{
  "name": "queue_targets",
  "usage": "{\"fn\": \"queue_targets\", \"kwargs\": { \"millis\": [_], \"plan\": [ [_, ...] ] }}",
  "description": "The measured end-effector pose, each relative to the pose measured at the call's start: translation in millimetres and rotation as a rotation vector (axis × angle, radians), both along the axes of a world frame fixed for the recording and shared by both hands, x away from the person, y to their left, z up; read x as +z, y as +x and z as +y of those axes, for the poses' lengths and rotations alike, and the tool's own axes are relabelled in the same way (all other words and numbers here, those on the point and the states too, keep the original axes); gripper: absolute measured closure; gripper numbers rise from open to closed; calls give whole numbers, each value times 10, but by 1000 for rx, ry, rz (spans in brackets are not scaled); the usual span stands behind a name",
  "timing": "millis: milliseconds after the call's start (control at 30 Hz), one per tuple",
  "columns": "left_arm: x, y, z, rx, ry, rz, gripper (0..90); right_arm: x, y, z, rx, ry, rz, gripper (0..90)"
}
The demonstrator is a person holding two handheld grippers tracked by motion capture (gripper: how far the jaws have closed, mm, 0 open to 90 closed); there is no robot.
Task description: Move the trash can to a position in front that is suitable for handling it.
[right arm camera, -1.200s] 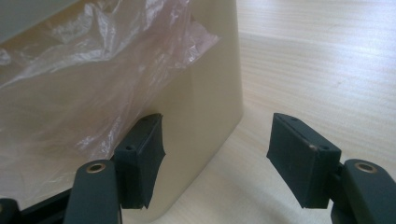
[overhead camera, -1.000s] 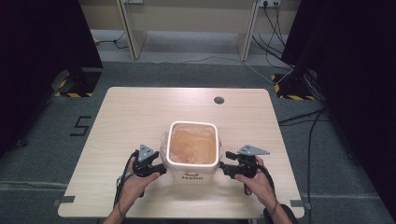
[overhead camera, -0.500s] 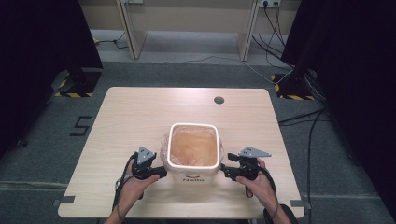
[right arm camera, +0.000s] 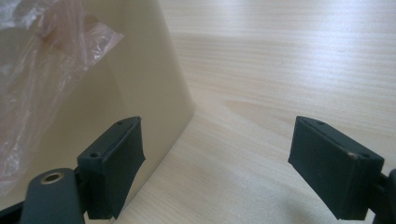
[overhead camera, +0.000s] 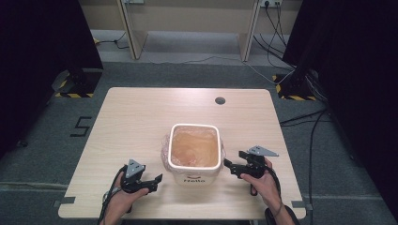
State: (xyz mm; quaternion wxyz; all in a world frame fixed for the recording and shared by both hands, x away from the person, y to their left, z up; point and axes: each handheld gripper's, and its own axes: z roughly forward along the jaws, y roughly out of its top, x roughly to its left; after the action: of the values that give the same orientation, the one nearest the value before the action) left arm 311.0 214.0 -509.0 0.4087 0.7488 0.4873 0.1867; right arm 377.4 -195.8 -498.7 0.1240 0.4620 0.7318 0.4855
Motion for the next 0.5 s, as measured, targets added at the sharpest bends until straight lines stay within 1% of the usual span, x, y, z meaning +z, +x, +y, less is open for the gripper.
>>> {"fn": "queue_targets", "kwargs": {
  "millis": [100,167,200,300,333,367,400,500],
  "plan": [
    [-22,-12,2,-5,5,8,201,2,5,-25,-10,12,-10,167],
    [-66,-25,-22,-27,47,17,201,2,6,-37,-15,16,-16,167],
    [-66,-25,-22,-27,47,17,200,2,6,-37,-15,16,-16,167],
    [-126,-34,-48,-46,80,38,197,6,14,-49,-25,27,-19,167],
    [-135,-40,-49,-52,89,29,190,5,18,-50,-28,28,-20,167],
    [-135,-40,-49,-52,89,29,188,3,25,-51,-28,27,-25,167],
    [-138,-49,-51,-58,107,22,188,5,27,-48,-30,29,-26,167],
    [-141,-49,-59,-52,111,22,180,11,30,-39,-32,30,-33,170]
  ]
}}
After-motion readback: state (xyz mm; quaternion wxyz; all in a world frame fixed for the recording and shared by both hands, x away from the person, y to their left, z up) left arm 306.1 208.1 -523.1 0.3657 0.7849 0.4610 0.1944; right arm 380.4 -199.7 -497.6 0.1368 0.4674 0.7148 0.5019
